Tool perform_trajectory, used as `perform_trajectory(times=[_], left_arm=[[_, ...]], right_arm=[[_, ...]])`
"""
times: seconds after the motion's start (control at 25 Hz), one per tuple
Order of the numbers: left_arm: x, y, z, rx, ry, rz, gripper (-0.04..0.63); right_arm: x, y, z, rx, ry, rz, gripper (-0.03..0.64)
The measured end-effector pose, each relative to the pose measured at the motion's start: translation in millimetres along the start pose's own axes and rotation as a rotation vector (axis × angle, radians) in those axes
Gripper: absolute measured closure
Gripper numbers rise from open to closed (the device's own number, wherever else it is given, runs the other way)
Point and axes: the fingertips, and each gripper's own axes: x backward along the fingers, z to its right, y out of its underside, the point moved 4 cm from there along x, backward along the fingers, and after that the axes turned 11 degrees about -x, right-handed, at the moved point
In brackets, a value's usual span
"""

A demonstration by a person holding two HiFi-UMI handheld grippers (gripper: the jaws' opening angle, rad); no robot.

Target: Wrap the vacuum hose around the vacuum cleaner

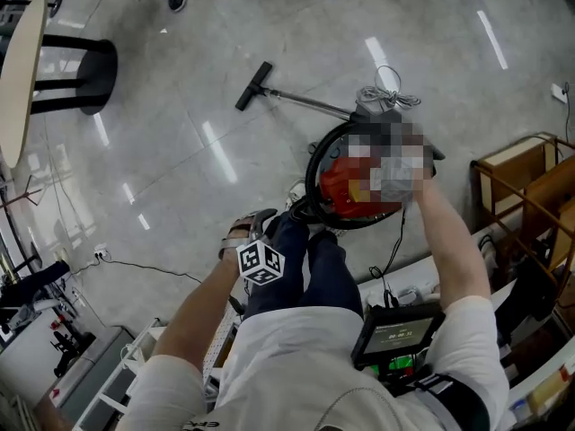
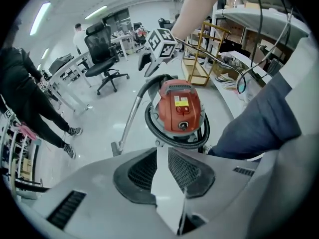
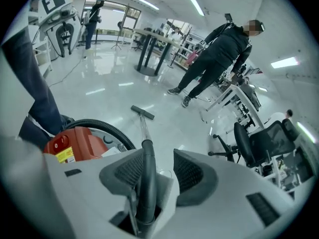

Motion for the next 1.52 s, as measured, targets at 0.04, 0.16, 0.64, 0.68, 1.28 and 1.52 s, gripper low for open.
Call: perform_trajectory(times=[0.04,0.16,0.64,0.68,1.28,1.52], left_arm=[[7.7,-5.2,-2.0,0.011,-0.013,0.009,0.525],[31.2,-21.9,-6.7,0.034,-0.055,0.040,0.525],[107.9,-109.2,-18.7,0.052,-0.192,0.229,0.525],[116.3,-113.3,-17.7,0.078,-0.200,0.248,0.525],[199.6,-137.3,-33.2,0.175,-0.204,0.494,0.532],[223.6,-110.4,-47.0,0.116,-0.152,0.639,0.561]], right_arm=[[13.7,-2.8,-1.0,-0.016,0.002,0.009,0.434],[57.9,-12.7,-5.0,-0.077,0.009,0.041,0.434],[224.1,-25.8,-13.3,-0.261,0.103,0.116,0.434],[236.1,-28.2,-17.3,-0.286,0.107,0.129,0.434],[348.3,-79.4,-89.2,-0.798,0.199,0.276,0.436],[387.8,-114.2,-134.6,-0.962,0.401,0.294,0.448]])
